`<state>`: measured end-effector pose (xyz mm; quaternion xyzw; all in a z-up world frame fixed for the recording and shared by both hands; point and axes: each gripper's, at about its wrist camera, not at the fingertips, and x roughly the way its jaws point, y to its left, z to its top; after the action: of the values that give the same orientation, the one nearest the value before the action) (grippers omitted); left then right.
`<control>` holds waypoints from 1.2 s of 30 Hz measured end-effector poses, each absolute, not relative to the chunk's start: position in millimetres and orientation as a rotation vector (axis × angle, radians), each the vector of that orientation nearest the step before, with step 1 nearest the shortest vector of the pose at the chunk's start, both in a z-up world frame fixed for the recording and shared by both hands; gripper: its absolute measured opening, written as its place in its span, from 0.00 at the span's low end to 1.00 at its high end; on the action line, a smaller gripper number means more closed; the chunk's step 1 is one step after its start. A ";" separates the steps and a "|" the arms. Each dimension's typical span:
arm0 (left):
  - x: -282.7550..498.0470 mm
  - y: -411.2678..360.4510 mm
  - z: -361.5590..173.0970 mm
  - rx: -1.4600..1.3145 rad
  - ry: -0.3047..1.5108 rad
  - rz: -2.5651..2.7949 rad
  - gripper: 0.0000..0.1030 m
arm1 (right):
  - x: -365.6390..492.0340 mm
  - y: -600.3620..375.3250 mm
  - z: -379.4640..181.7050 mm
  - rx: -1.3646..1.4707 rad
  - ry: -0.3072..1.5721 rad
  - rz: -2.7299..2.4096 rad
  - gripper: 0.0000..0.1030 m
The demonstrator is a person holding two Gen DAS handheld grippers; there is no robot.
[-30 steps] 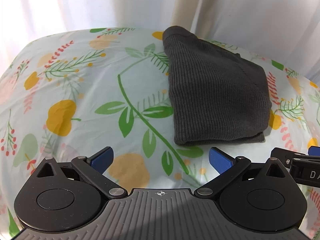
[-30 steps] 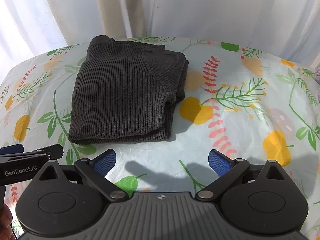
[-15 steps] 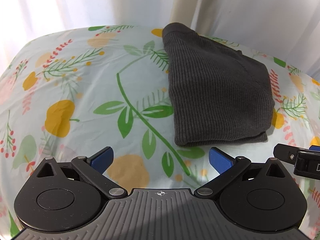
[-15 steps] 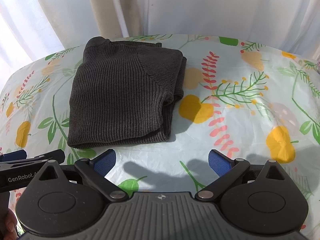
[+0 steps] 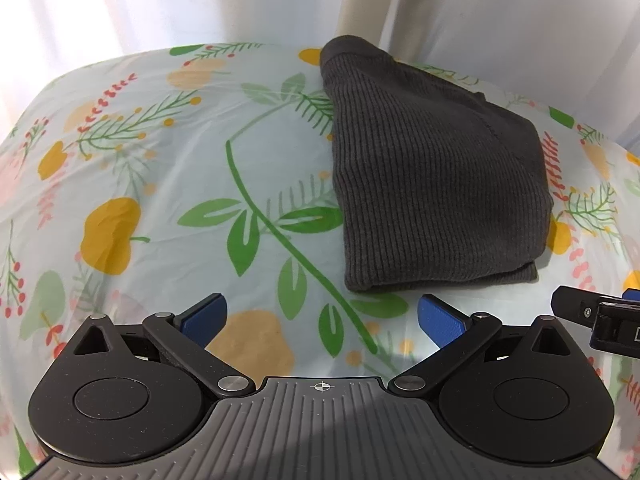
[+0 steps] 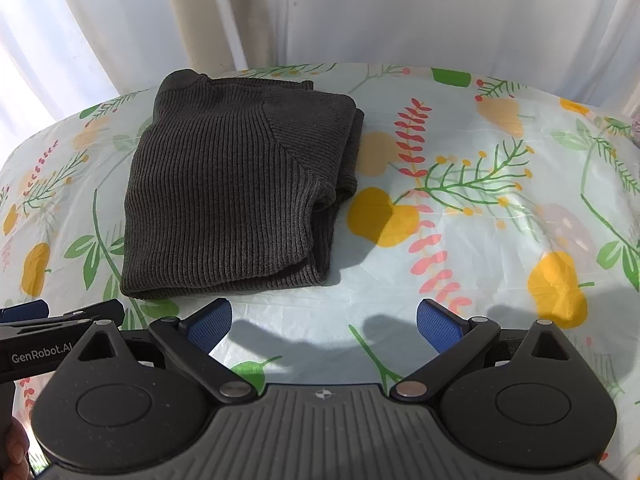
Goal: Fold small clothes
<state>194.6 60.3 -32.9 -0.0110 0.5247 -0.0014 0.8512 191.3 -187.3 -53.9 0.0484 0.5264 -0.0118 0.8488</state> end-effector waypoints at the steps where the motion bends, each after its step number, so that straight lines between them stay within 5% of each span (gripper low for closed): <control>1: 195.1 60.0 -33.3 -0.022 1.107 -0.002 1.00 | 191.8 -188.1 -54.1 0.102 1.110 -0.026 0.96; 36: 201.9 58.0 -38.6 -0.025 1.120 0.002 1.00 | 197.8 -189.0 -57.3 0.076 1.109 -0.021 0.96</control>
<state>201.9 58.0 -38.6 -0.0119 0.5312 0.0009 0.8472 197.8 -189.0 -57.3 0.0361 0.5263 -0.0102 0.8495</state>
